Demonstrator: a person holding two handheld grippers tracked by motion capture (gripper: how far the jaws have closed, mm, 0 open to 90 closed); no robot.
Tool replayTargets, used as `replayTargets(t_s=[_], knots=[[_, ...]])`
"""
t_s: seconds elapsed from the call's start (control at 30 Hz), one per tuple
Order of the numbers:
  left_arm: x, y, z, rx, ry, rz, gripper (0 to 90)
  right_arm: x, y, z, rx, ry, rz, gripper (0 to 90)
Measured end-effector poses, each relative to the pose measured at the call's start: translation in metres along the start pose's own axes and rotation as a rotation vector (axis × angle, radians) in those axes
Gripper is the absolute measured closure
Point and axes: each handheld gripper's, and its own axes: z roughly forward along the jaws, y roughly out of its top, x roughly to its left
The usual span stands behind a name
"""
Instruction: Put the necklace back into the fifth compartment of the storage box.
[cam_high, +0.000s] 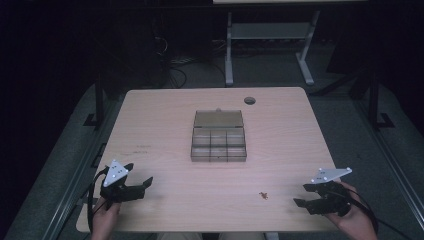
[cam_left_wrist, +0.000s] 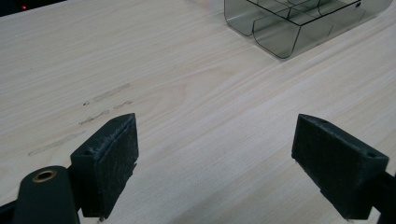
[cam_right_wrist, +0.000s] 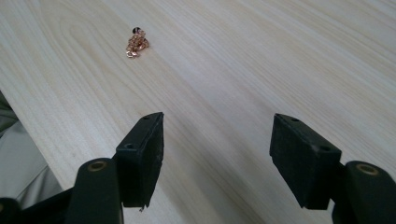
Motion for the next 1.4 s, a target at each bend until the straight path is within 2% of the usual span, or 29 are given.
replayTargets(t_s=[0.47,0.57,0.83,1.03,1.23,1.4], knots=[[-0.003,0.000,-0.001,-0.009,-0.008,0.000,14.3,0.012,0.011,0.005,0.023,0.005,-0.056,34.6],[-0.003,0.000,0.000,-0.008,-0.011,0.000,14.3,0.014,0.012,0.006,0.026,0.005,-0.054,34.7],[-0.003,0.000,0.002,-0.008,-0.016,0.010,14.3,0.025,0.021,0.010,0.035,0.021,-0.089,35.3],[-0.004,0.001,0.002,-0.009,-0.017,0.017,14.3,0.036,0.030,0.011,0.041,0.040,-0.118,38.0],[-0.005,0.001,0.004,-0.007,-0.024,0.024,14.3,0.040,0.036,0.014,0.060,0.043,-0.126,41.4],[-0.006,0.001,0.005,-0.006,-0.029,0.024,14.3,0.042,0.041,0.017,0.071,0.067,-0.132,44.4]])
